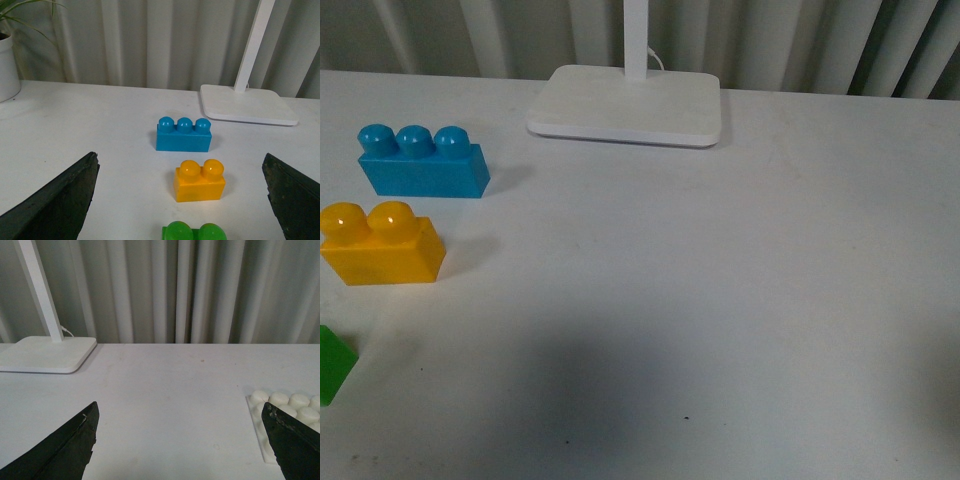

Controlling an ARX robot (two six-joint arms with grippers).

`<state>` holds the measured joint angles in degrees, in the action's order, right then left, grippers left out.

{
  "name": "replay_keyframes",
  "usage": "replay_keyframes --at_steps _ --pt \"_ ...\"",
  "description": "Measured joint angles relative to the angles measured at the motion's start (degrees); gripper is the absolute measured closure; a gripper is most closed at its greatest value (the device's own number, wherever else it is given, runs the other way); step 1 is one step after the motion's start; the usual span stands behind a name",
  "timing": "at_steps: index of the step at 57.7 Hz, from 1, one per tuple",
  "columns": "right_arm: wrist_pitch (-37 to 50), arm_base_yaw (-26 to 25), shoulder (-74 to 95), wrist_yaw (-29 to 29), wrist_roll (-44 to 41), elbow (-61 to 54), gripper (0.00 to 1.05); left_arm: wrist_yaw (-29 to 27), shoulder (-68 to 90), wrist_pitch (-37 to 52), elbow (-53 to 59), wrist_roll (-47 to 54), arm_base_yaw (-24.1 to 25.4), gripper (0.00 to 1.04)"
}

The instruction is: Insert yellow block into base center

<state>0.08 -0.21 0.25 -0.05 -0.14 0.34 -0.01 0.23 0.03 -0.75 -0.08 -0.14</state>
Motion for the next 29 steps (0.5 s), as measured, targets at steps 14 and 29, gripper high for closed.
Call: replay_keyframes --at_steps 14,29 --pt "0.0 0.0 0.0 0.0 0.0 0.0 0.09 0.0 0.0 0.0 0.0 0.0 0.0 0.06" --pt "0.0 0.0 0.0 -0.02 0.0 0.0 0.09 0.0 0.0 0.0 0.0 0.0 0.0 0.06"
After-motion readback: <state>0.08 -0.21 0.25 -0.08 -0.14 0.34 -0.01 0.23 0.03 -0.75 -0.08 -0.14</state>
